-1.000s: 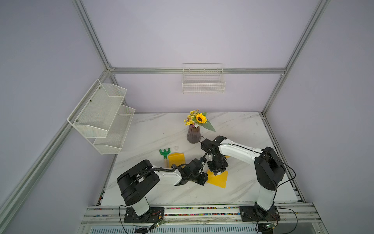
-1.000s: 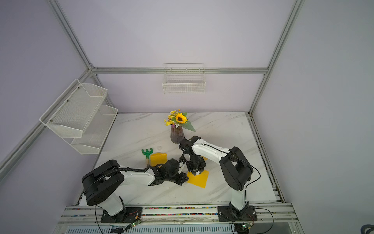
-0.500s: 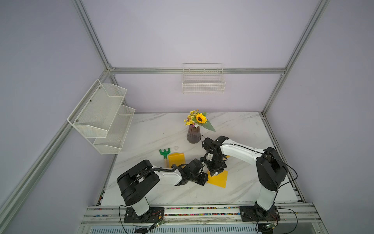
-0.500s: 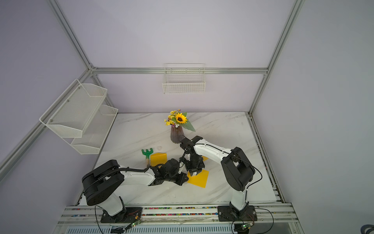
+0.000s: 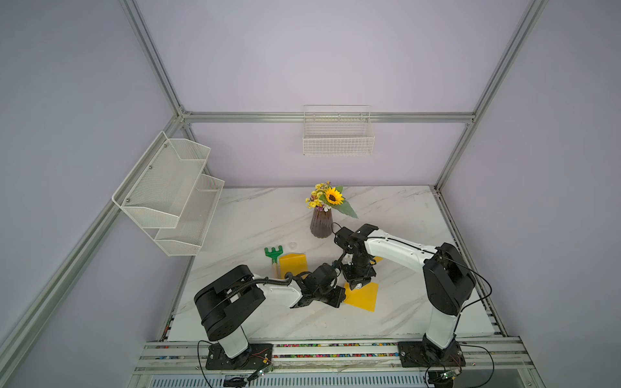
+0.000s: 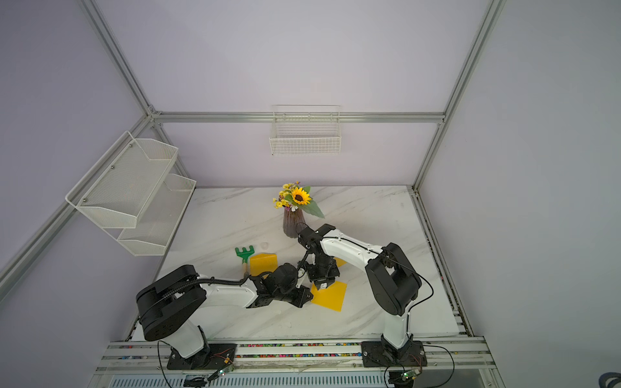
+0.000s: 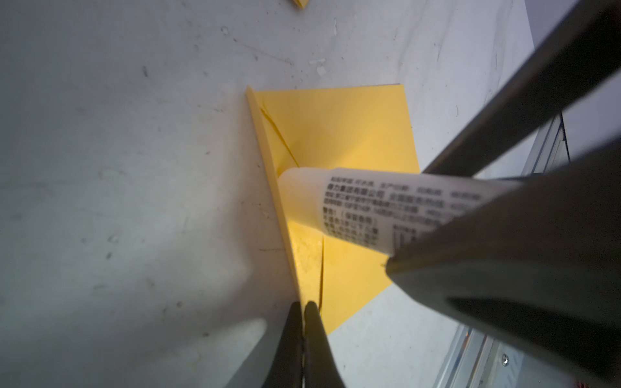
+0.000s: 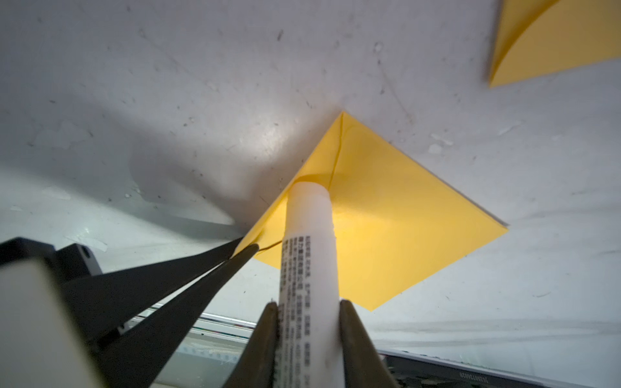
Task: Seal the envelope with a glue stick
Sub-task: Apply the envelope at the center of the board.
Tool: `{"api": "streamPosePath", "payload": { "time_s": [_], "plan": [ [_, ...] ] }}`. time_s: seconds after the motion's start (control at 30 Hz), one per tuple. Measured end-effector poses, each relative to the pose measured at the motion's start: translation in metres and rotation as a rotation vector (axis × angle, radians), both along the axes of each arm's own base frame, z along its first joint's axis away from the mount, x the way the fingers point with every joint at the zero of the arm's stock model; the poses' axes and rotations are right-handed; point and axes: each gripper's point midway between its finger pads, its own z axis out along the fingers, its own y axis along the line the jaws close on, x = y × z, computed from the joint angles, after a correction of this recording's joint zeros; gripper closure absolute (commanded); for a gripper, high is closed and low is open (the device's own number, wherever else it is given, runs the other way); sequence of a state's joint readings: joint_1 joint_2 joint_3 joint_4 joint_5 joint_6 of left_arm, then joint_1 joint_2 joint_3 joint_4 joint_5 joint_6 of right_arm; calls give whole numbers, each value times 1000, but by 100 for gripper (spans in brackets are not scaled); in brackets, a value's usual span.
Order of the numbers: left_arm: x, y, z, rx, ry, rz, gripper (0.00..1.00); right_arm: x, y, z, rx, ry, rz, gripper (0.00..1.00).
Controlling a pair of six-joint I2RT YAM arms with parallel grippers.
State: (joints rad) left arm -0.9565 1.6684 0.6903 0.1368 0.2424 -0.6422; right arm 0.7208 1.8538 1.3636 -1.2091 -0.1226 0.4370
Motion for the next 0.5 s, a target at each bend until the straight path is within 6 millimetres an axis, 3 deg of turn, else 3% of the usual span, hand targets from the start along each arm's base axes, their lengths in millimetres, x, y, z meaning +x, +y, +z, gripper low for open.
{"api": "streamPosePath", "payload": {
  "time_s": [0.2,0.4,0.5],
  "plan": [
    [0,0,0,0,0,0,100,9,-21,0,-143,-62,33,100],
    [0,0,0,0,1,-1,100,-4,10,1,65,30,-12,100],
    [0,0,0,0,1,-1,100,-2,6,1,35,14,-8,100]
  ]
}}
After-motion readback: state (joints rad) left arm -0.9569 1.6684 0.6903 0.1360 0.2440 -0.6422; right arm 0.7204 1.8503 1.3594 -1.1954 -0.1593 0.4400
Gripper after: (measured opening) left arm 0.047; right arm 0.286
